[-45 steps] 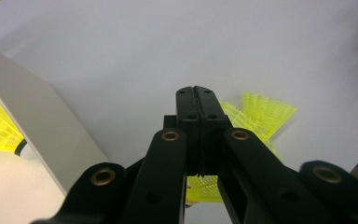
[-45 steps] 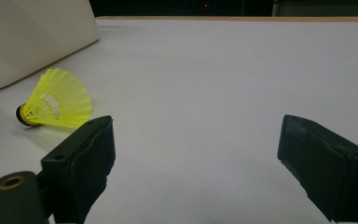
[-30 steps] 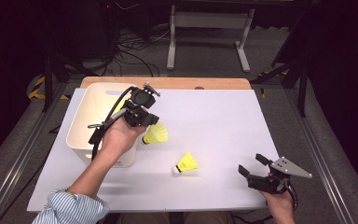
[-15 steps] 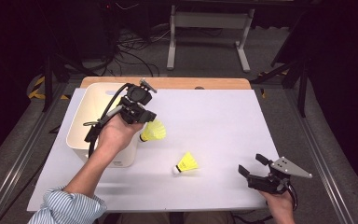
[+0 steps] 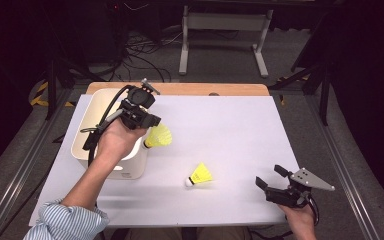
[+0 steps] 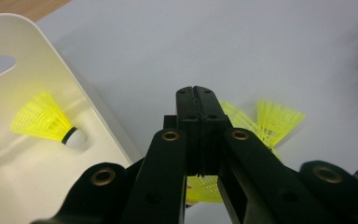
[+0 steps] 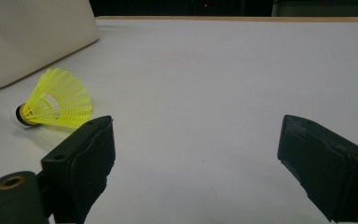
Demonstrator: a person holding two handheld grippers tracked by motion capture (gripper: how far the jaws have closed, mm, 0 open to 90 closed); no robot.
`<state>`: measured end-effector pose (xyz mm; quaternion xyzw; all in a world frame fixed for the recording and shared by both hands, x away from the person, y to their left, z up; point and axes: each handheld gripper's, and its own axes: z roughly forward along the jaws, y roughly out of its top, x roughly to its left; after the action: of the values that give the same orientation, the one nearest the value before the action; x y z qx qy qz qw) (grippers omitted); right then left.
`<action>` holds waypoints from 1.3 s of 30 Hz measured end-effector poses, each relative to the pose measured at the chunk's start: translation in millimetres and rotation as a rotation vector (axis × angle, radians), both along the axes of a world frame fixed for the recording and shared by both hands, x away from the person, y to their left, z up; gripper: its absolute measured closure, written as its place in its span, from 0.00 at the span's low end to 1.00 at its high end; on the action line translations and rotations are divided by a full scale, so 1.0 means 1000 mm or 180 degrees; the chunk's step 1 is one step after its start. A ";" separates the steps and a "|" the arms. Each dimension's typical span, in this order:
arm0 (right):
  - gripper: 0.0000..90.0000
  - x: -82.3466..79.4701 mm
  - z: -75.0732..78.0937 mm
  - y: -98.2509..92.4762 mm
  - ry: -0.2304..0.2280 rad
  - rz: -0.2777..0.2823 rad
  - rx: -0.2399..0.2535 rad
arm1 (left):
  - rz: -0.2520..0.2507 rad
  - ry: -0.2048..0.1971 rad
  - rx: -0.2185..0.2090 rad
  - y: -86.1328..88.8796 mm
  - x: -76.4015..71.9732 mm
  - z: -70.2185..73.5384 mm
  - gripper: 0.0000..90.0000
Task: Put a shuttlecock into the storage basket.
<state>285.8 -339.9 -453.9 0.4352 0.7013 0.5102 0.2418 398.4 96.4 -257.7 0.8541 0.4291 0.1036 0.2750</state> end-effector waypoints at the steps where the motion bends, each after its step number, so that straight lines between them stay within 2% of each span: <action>1: 0.13 0.000 0.000 0.000 0.0008 -0.0001 0.0003 | 0.0009 0.0001 -0.0005 0.001 0.000 0.001 1.00; 20: 0.13 0.000 0.000 0.000 0.0012 0.0001 0.0000 | 0.0050 -0.0059 -0.0086 0.009 -0.002 0.010 1.00; 39: 0.13 0.000 0.000 0.000 0.0015 -0.0004 0.0007 | 0.0137 -0.0093 -0.0082 0.019 0.000 0.016 1.00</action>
<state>286.0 -339.8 -454.2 0.4371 0.7010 0.5098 0.2399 398.0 115.5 -242.2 0.8395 0.4446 0.1164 0.2900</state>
